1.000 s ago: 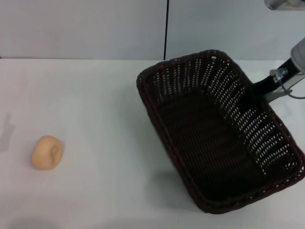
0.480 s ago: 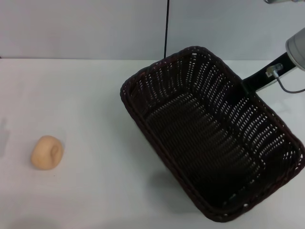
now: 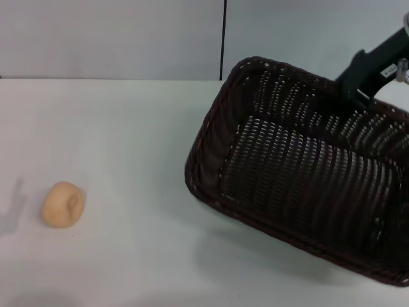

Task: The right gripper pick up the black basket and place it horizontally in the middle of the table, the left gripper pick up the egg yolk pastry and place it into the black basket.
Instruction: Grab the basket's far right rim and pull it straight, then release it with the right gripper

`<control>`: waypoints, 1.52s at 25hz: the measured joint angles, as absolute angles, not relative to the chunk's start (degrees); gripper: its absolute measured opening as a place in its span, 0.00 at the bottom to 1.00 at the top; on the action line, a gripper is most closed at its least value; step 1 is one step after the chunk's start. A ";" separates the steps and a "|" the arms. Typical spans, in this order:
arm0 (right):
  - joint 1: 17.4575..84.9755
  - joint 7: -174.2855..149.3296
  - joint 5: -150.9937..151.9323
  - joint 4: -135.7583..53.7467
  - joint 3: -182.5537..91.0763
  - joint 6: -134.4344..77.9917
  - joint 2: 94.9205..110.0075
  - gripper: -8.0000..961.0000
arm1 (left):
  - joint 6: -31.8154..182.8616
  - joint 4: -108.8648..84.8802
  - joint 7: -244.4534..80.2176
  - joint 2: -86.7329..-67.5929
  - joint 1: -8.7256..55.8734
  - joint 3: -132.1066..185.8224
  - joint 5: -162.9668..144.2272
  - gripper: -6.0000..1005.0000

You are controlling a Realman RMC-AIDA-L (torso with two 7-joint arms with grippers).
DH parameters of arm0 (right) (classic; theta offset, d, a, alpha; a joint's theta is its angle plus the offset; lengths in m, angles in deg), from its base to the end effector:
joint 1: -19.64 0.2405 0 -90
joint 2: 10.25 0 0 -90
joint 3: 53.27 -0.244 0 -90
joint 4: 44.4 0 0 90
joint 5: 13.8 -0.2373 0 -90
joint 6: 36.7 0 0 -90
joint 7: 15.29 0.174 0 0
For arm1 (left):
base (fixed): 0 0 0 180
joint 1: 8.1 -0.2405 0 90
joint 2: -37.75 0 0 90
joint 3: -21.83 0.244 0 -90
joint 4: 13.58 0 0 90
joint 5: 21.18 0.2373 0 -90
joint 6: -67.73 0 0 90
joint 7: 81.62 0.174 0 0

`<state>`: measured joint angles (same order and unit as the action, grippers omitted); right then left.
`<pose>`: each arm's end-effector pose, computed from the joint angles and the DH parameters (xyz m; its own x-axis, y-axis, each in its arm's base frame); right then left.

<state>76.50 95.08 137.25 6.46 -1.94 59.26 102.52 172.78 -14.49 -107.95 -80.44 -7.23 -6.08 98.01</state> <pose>0.1555 0.4402 0.0296 0.9107 -0.3268 0.2528 -0.2794 -0.9378 -0.2058 -0.3776 0.1752 0.0294 0.5346 -0.2373 0.8111 0.8046 -0.1506 -0.5743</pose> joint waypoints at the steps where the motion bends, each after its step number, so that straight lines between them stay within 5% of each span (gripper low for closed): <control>1: 76.94 92.84 137.14 6.58 -1.94 59.60 102.50 0.15 | 172.98 -14.48 -107.95 -80.44 -7.31 -5.63 98.01 0.69; 16: 79.53 79.38 136.90 5.04 11.14 49.52 108.34 0.15 | 173.34 -16.55 -107.99 -80.83 -8.44 0.39 97.99 0.68; 38: 77.91 79.70 131.50 1.98 12.92 43.20 109.08 0.21 | 172.20 -17.36 -107.99 -80.54 -6.14 0.11 97.55 0.66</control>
<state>77.91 79.70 131.50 1.98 12.92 43.20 109.08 172.20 -17.36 -107.99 -80.54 -6.14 0.11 97.55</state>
